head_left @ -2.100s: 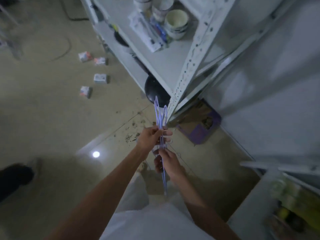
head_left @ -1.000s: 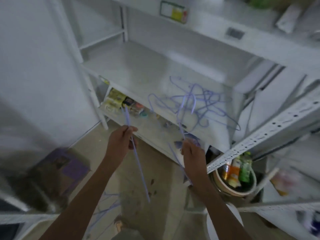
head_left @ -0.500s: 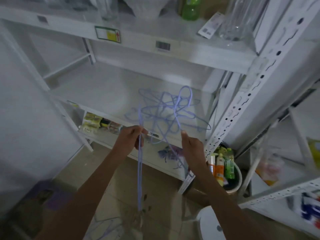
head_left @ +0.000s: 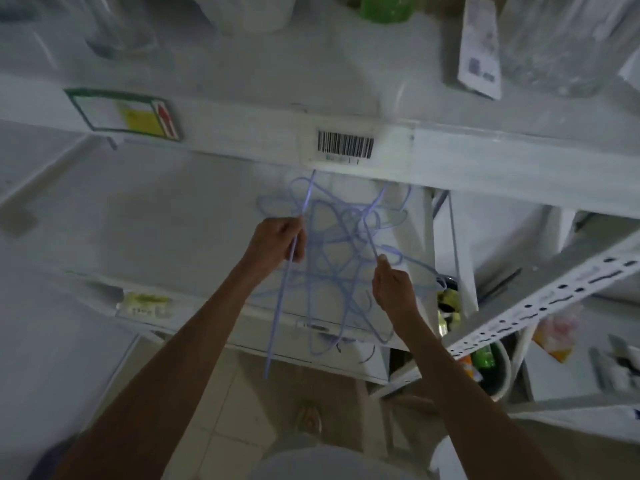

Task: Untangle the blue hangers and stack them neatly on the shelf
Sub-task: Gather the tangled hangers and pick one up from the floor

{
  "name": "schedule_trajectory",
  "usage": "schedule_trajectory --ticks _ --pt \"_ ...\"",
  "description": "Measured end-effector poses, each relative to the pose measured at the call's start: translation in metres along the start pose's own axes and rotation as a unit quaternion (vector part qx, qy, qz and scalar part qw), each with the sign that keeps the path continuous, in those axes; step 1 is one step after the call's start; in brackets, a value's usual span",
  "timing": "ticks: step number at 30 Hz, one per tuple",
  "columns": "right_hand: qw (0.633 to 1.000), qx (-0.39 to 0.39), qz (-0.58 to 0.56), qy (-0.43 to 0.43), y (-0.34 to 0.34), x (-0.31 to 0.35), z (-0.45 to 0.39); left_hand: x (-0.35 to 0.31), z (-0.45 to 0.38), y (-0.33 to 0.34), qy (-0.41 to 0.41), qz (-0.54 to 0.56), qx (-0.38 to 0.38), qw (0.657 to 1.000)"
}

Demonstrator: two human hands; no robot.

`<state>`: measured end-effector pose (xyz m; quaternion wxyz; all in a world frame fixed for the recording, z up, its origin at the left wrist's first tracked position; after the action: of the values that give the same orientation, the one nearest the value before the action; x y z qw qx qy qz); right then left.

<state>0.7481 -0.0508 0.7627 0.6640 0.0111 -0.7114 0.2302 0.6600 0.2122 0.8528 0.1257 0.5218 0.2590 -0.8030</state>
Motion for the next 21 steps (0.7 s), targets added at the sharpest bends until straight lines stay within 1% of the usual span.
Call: schedule_trajectory --ticks 2,3,5,8,10,11,13,16,19,21 --pt "0.996 -0.026 0.004 0.083 0.005 -0.019 -0.008 -0.02 -0.02 0.01 0.017 -0.022 0.008 1.0" --pt "0.993 -0.041 0.018 0.106 0.004 -0.026 -0.01 -0.031 -0.026 0.018 0.037 -0.062 0.008 0.997" --pt "0.992 -0.071 0.05 0.094 0.001 -0.034 -0.016 -0.05 -0.03 0.04 0.09 -0.191 0.001 0.977" --pt "0.989 -0.076 0.086 0.096 -0.003 -0.046 -0.016 -0.069 -0.021 0.072 0.147 -0.337 -0.022 0.93" --pt "0.989 -0.067 0.076 0.112 -0.004 -0.055 -0.012 -0.082 -0.008 0.092 0.204 -0.425 -0.063 0.88" --pt "0.988 -0.067 0.074 0.116 -0.006 -0.058 -0.012 -0.088 -0.003 0.1 0.231 -0.453 -0.083 0.857" --pt "0.988 -0.067 0.075 0.115 -0.009 -0.063 -0.011 -0.091 0.0 0.107 0.248 -0.494 -0.099 0.827" --pt "0.99 -0.047 0.077 0.112 -0.006 -0.065 -0.014 -0.083 -0.01 0.106 0.234 -0.538 -0.103 0.803" --pt "0.985 -0.011 0.116 0.128 0.0 -0.066 -0.015 -0.079 -0.014 0.101 0.237 -0.539 -0.112 0.801" --pt "0.974 0.011 0.167 0.151 0.002 -0.068 -0.012 -0.082 -0.014 0.1 0.245 -0.539 -0.124 0.796"
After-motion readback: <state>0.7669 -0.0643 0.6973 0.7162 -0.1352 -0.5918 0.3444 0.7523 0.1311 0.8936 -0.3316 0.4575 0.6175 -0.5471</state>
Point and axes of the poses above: each hand's wrist, its own z-axis away from the middle knuckle, its own y-axis out of the palm, x = y × z, the point moved 10 cm from there along -z, towards the middle knuckle, and after that the axes turned 15 degrees about -y, right-handed, at the moved point
